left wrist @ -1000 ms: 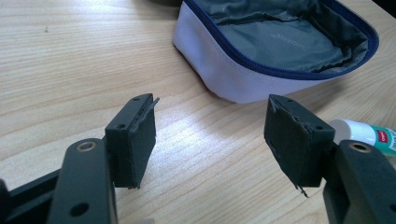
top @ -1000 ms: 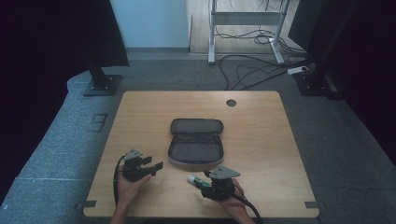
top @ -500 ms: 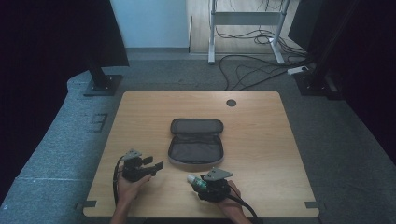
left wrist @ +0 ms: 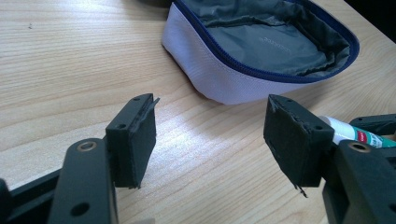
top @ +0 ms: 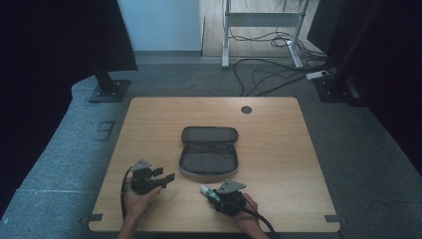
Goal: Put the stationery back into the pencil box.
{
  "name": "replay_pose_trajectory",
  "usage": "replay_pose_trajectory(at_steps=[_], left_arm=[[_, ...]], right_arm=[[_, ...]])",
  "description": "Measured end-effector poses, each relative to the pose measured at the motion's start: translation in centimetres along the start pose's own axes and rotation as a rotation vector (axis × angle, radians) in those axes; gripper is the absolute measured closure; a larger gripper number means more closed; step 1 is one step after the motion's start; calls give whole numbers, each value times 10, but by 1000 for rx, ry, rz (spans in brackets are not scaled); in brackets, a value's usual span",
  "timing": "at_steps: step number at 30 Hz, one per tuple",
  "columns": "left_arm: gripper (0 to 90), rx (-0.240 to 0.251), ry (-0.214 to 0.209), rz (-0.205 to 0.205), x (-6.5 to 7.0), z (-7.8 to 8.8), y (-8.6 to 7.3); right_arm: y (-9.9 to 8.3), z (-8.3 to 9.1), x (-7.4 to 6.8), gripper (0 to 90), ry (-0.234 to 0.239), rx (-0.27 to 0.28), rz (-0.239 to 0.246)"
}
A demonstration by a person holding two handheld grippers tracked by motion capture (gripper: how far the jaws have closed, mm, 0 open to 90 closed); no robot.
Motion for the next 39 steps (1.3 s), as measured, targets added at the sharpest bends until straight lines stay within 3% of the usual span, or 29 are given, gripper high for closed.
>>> replay_pose_trajectory(at_steps=[6,11,26,39], left_arm=[[347,-8,1,0,0,-2,-2],[348,-13,3,2,-1,-3,-3],[348,-4,9,9,-2,3,-2],[348,-25,12,-2,0,-3,-5]], right_arm=[[6,4,-2,647,32,19,6],[16,12,1,648,32,58,-2],[45,36,26,648,0,151,-11],[64,33,51,648,-19,173,-30]])
Point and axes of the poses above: each handheld gripper's, and its own axes: z roughly backward along the jaws, y roughly out of its top, x roughly to its right, the point moved 5 cm from there along -z, roughly forward along the jaws, and after that the axes turned 9 degrees about z, right-handed, at the moved point
